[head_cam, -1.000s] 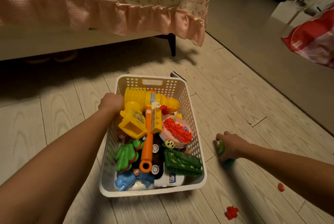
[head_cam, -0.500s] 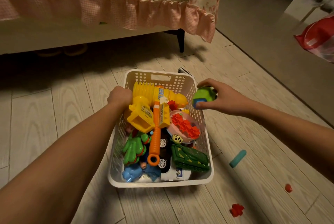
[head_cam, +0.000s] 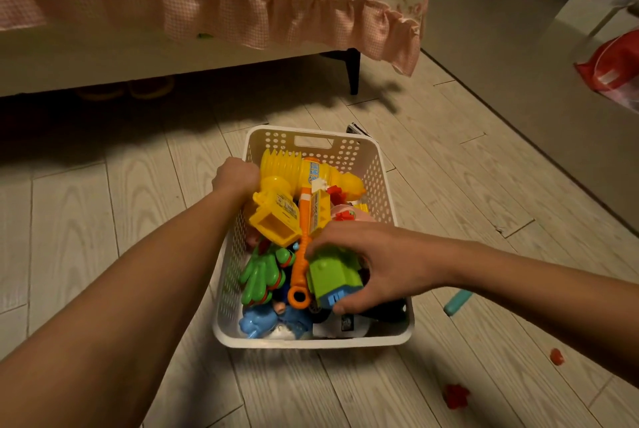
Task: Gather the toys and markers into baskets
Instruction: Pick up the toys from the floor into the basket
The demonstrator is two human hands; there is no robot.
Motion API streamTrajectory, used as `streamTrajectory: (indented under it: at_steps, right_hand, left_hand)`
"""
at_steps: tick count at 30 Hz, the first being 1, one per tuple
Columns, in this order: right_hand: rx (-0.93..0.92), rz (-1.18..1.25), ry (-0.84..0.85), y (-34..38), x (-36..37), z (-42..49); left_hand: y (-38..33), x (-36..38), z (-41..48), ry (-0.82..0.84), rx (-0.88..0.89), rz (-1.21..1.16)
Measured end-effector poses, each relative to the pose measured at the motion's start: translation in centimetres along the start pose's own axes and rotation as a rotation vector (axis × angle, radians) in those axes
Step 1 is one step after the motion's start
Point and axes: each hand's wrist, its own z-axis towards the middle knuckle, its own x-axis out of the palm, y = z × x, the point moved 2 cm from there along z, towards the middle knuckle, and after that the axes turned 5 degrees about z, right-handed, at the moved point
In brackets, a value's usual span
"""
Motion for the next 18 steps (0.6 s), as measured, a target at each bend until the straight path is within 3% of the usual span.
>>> streamTrajectory:
  at_steps: [9,18]
  right_hand:
    - [-0.077,-0.384,-0.001,0.1,4.2,1.6]
    - [-0.027,-0.325,-0.108,0.2,4.5,1.5]
  left_hand:
    - [0.1,-0.2,0.2,-0.005,-0.017,-0.010]
    - [0.1,-0.2,0.0,-0.005,-0.016,-0.003]
